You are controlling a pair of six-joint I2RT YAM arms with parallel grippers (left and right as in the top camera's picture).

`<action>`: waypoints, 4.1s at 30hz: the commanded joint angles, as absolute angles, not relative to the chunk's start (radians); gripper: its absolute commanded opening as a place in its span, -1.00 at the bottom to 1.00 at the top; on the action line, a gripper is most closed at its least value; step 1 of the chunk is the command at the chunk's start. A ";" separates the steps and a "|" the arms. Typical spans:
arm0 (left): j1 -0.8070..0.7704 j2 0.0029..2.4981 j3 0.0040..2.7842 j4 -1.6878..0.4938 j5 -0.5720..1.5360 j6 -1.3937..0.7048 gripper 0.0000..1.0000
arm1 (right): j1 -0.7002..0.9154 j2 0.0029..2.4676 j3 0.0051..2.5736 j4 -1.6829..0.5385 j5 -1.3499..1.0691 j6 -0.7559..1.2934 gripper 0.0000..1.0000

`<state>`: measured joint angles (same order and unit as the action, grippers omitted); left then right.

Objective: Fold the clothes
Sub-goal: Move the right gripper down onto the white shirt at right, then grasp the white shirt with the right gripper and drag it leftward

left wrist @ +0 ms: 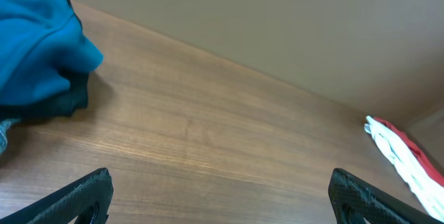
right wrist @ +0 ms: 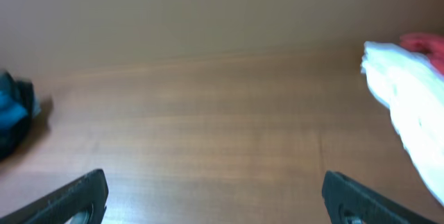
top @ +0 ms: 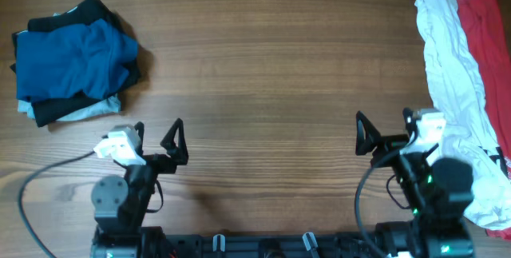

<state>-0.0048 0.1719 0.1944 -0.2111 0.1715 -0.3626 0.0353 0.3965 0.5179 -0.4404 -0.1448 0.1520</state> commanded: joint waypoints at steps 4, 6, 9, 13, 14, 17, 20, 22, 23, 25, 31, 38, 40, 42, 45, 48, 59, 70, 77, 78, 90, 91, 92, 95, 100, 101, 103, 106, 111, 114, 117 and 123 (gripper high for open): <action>-0.009 0.503 0.514 -0.395 0.192 -0.335 1.00 | 0.028 0.719 0.794 -0.676 -0.114 0.131 1.00; -0.009 0.595 0.604 -0.482 0.194 -0.294 1.00 | 0.028 0.805 0.861 -0.738 -0.130 0.135 1.00; -0.009 0.734 0.742 -0.644 0.194 -0.265 1.00 | 0.028 0.901 0.916 -0.782 -0.212 0.105 0.99; -0.009 0.845 0.836 -0.754 0.201 -0.272 0.99 | 0.006 0.967 0.922 -0.851 0.006 0.381 0.99; -0.009 0.861 0.842 -0.758 0.213 -0.274 0.99 | -0.016 0.986 0.922 -0.894 0.105 0.518 0.99; -0.009 0.878 0.843 -0.757 0.240 -0.278 0.99 | -0.076 1.031 0.922 -0.928 0.175 0.602 1.00; -0.009 0.879 0.843 -0.756 0.243 -0.277 1.00 | -0.138 1.081 0.921 -0.937 0.193 0.623 0.99; -0.009 0.877 0.843 -0.755 0.243 -0.277 1.00 | -0.190 1.124 0.910 -0.943 0.195 0.665 0.99; -0.009 0.877 0.843 -0.756 0.243 -0.277 1.00 | -0.208 1.140 0.904 -0.943 0.195 0.675 0.99; -0.009 0.877 0.843 -0.757 0.243 -0.277 0.99 | -0.259 1.179 0.886 -0.939 0.195 0.688 1.00; -0.009 0.877 0.843 -0.757 0.243 -0.277 0.99 | -0.383 1.298 0.868 -0.886 0.211 0.651 0.99; -0.009 0.877 0.843 -0.756 0.242 -0.276 1.00 | -0.435 1.438 0.868 -0.859 0.251 0.656 1.00; -0.009 0.877 0.843 -0.757 0.242 -0.276 1.00 | -0.448 1.481 0.868 -0.845 0.251 0.657 0.99; -0.009 0.877 0.843 -0.756 0.242 -0.276 1.00 | -0.460 1.516 0.868 -0.832 0.251 0.656 0.99; -0.009 0.877 0.843 -0.757 0.242 -0.276 0.99 | -0.477 1.571 0.868 -0.806 0.255 0.654 1.00; -0.009 0.877 0.843 -0.757 0.242 -0.276 1.00 | -0.488 1.616 0.868 -0.775 0.255 0.654 0.99; -0.009 0.877 0.843 -0.756 0.242 -0.276 1.00 | -0.492 1.759 0.868 -0.710 0.255 0.645 0.93; -0.009 0.877 0.843 -0.756 0.242 -0.276 1.00 | -0.492 1.814 0.852 -0.706 0.254 0.655 -0.28; -0.009 0.877 0.843 -0.756 0.234 -0.276 1.00 | -0.493 1.814 0.822 -0.731 0.254 0.711 -0.27; -0.009 0.877 0.843 -0.756 0.234 -0.276 0.99 | -0.492 1.814 0.813 -0.729 0.254 0.717 -0.17; -0.009 0.877 0.843 -0.756 0.234 -0.276 0.99 | -0.492 1.814 0.753 -0.688 0.241 0.728 -0.92; -0.009 0.877 0.843 -0.756 0.234 -0.276 1.00 | -0.492 1.814 0.752 -0.688 0.234 0.728 -0.92; -0.009 0.877 0.843 -0.756 0.234 -0.276 0.99 | -0.492 1.814 0.752 -0.688 0.221 0.721 -0.92; -0.009 0.877 0.843 -0.756 0.230 -0.276 1.00 | -0.492 1.805 0.754 -0.676 0.156 0.648 -0.92; -0.009 0.877 0.843 -0.749 0.208 -0.276 0.99 | -0.463 1.708 0.791 -0.701 0.099 0.521 -0.91; -0.009 0.877 0.843 -0.748 0.208 -0.276 1.00 | -0.443 1.664 0.806 -0.717 0.085 0.489 -0.91; -0.009 0.877 0.843 -0.745 0.208 -0.276 1.00 | -0.400 1.579 0.834 -0.743 0.037 0.429 -0.91; -0.009 0.877 0.843 -0.734 0.208 -0.276 1.00 | -0.291 1.427 0.873 -0.778 -0.056 0.353 -0.91; -0.009 0.877 0.843 -0.725 0.208 -0.276 0.99 | -0.046 1.215 0.882 -0.783 -0.098 0.364 -0.91; -0.009 0.879 0.843 -0.725 0.208 -0.276 0.99 | 0.139 1.151 0.882 -0.779 -0.099 0.434 -0.91; -0.009 0.887 0.843 -0.723 0.208 -0.276 1.00 | 0.284 1.147 0.882 -0.752 -0.092 0.448 -0.91; -0.009 0.904 0.843 -0.722 0.208 -0.276 1.00 | 0.401 1.152 0.912 -0.623 -0.091 0.444 -0.92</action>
